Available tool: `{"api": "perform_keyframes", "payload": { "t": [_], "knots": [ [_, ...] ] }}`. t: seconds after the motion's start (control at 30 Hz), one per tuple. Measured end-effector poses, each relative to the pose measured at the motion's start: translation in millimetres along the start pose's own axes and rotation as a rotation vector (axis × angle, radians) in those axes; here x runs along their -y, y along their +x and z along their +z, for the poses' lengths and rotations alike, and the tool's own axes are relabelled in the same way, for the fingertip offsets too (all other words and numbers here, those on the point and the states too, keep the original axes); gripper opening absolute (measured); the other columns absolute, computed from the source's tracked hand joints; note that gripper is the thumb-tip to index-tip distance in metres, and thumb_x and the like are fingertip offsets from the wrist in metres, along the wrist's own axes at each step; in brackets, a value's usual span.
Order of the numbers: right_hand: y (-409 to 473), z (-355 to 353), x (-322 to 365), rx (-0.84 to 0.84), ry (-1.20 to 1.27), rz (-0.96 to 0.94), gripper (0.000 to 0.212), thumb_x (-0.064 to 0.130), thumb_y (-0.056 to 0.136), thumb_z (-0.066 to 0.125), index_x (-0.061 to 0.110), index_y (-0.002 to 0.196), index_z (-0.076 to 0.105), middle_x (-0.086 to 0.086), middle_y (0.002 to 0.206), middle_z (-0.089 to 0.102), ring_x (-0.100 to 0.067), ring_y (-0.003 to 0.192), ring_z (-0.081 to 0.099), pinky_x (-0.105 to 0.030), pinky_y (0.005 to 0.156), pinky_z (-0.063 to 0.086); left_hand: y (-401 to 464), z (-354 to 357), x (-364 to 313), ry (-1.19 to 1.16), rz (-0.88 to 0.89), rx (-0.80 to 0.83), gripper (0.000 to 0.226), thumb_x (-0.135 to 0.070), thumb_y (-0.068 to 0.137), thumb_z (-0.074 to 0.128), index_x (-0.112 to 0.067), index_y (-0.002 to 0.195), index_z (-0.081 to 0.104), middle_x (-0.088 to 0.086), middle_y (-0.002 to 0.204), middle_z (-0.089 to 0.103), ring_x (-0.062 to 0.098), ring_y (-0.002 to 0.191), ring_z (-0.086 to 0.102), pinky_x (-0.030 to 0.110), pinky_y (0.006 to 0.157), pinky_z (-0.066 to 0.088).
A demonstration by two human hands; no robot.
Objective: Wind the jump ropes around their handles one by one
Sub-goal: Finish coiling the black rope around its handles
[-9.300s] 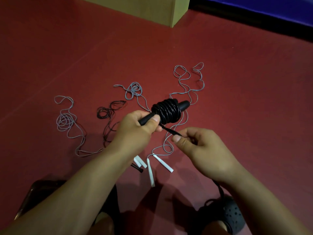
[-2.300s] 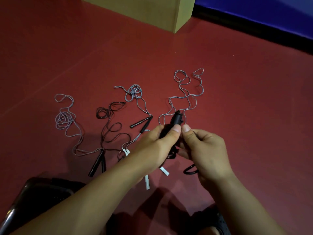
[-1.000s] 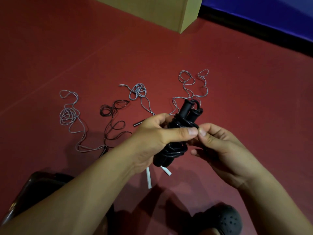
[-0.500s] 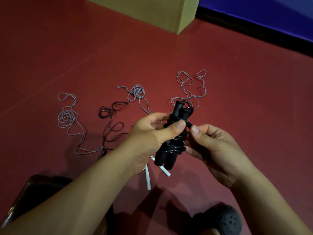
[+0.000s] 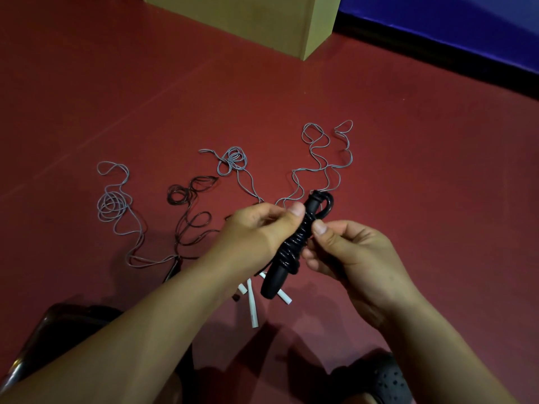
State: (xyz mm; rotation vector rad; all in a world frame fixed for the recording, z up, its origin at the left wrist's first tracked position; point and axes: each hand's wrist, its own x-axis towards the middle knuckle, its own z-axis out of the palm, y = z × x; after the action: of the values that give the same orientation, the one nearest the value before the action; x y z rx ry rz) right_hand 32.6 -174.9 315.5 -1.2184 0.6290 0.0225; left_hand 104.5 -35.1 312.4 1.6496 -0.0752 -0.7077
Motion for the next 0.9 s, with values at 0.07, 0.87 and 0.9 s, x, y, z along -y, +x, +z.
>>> {"api": "perform_keyframes", "payload": {
  "t": [0.07,0.87,0.9],
  "knots": [
    [0,-1,1,0.009,-0.002,-0.011,0.026,0.025,0.069,0.073,0.003,0.082,0.068,-0.014,0.071,0.068,-0.018,0.061,0.063,-0.024,0.059,0.055,-4,2,-1,0.020,0.035,0.043,0.043,-0.052,0.072,0.081,-0.015,0.092,0.071,0.005,0.081,0.076,0.018,0.068,0.070,0.032,0.065,0.057],
    [-4,-24,29,0.082,-0.343,-0.082,0.019,0.027,0.070,0.077,0.009,0.069,0.071,-0.009,0.063,0.064,-0.013,0.045,0.043,-0.020,0.045,0.038,0,2,6,-0.212,-0.028,0.276,0.035,-0.017,0.069,0.077,-0.014,0.103,0.073,0.003,0.091,0.067,0.015,0.080,0.065,0.032,0.079,0.055],
    [-4,-25,29,0.065,-0.375,-0.083,0.023,0.031,0.070,0.077,0.011,0.064,0.068,-0.008,0.058,0.059,-0.013,0.044,0.040,-0.022,0.044,0.035,0,3,5,-0.225,-0.025,0.285,0.036,-0.016,0.069,0.076,-0.015,0.106,0.072,0.003,0.092,0.067,0.015,0.082,0.065,0.030,0.078,0.055]
  ]
}}
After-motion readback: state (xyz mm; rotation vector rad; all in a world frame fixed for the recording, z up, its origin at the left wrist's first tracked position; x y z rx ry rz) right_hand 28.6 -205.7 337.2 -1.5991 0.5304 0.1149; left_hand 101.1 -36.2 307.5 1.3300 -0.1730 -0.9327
